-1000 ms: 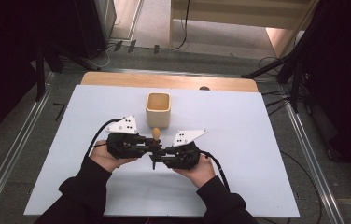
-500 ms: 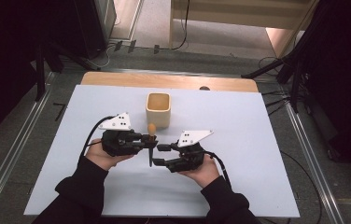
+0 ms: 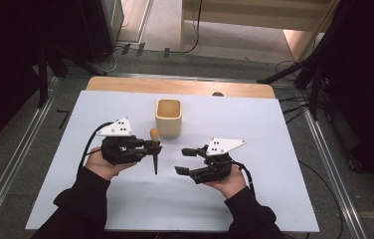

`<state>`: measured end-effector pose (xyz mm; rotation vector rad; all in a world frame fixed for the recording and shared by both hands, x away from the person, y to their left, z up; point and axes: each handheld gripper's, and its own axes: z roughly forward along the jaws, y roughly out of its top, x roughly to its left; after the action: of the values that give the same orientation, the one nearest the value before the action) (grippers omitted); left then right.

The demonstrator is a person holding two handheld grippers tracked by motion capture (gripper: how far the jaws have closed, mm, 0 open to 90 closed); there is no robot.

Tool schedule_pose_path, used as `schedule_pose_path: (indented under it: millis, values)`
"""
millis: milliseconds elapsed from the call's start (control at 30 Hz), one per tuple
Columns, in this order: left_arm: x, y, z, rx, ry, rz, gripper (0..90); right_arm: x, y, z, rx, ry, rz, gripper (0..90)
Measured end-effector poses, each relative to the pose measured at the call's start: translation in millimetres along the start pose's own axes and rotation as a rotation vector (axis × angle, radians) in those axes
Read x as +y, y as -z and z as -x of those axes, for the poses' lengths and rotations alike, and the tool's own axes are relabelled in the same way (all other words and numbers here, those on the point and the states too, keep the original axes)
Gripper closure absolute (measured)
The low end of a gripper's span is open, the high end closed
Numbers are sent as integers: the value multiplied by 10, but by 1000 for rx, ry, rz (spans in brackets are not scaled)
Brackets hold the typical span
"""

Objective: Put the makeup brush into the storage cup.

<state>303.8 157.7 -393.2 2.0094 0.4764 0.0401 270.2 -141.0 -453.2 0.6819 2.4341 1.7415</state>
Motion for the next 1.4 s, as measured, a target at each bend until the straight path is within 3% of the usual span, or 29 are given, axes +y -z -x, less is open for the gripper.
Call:
schedule_pose_path:
  millis: [467, 867, 1100, 1400]
  values:
    - [-47, 95, -92, 37, 20, 16, 777, -78, 322, 97, -54, -2, 36, 304]
    - [-68, 144, -165, 57, 34, 14, 777, -251, 672, 177, -121, -24, 59, 298]
    - [-80, 111, -183, 60, 39, 11, 777, -310, 754, 200, -144, -42, 56, 297]
    - [42, 98, -237, 86, 32, -1, 776, -357, 803, 208, -152, -44, 64, 297]
